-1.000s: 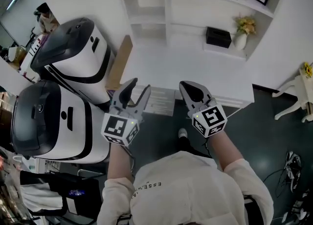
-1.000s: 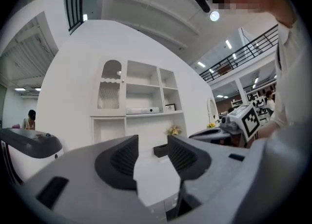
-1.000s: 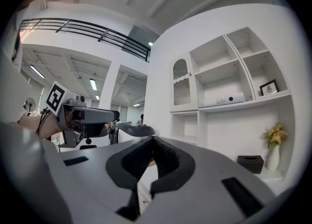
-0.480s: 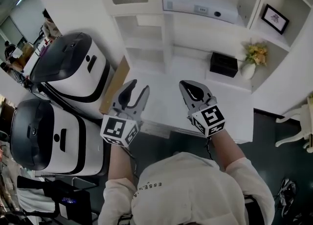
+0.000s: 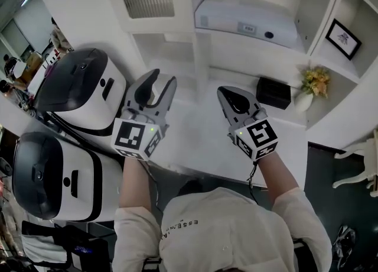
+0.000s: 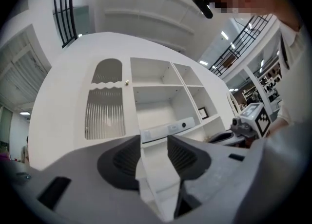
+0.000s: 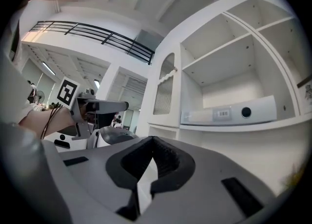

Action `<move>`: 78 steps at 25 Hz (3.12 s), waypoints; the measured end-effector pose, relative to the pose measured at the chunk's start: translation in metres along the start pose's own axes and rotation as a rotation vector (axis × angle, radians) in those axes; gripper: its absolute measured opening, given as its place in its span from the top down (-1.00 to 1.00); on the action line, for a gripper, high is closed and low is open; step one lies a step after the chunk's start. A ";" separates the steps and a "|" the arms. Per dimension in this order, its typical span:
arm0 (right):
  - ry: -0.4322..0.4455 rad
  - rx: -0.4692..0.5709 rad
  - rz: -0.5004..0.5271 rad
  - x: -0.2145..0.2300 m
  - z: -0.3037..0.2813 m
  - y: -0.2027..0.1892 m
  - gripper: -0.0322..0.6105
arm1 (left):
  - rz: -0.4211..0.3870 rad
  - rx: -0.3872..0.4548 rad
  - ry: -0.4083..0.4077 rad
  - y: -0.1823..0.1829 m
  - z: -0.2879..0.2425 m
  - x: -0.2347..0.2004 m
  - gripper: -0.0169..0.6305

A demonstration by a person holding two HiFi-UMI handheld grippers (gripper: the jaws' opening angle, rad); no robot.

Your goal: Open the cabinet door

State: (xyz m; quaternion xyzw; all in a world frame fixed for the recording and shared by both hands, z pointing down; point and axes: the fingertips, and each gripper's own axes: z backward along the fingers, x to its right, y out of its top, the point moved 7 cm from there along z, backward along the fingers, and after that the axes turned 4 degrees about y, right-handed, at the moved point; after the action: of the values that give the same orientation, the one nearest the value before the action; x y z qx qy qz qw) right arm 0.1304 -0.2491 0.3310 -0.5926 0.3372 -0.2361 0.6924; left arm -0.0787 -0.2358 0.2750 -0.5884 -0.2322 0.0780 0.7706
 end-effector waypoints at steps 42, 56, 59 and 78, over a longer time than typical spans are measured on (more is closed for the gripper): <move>-0.120 0.009 0.150 0.104 -0.092 0.053 0.86 | -0.332 0.249 0.039 0.209 -0.251 -0.131 0.62; -0.122 -0.023 0.159 0.077 -0.072 0.051 0.86 | -0.319 0.162 -0.061 0.216 -0.235 -0.133 0.68; -0.118 -0.025 0.159 0.069 -0.068 0.050 0.86 | -0.308 0.156 -0.081 0.220 -0.221 -0.135 0.68; 0.015 -0.022 0.182 0.006 -0.090 0.053 0.86 | -0.219 0.171 -0.219 0.238 -0.113 -0.163 0.71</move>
State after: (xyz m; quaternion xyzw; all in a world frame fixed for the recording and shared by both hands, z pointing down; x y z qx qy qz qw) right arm 0.0637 -0.3032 0.2718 -0.5654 0.3975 -0.1730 0.7017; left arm -0.1347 -0.3279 -0.0157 -0.4799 -0.3700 0.0767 0.7918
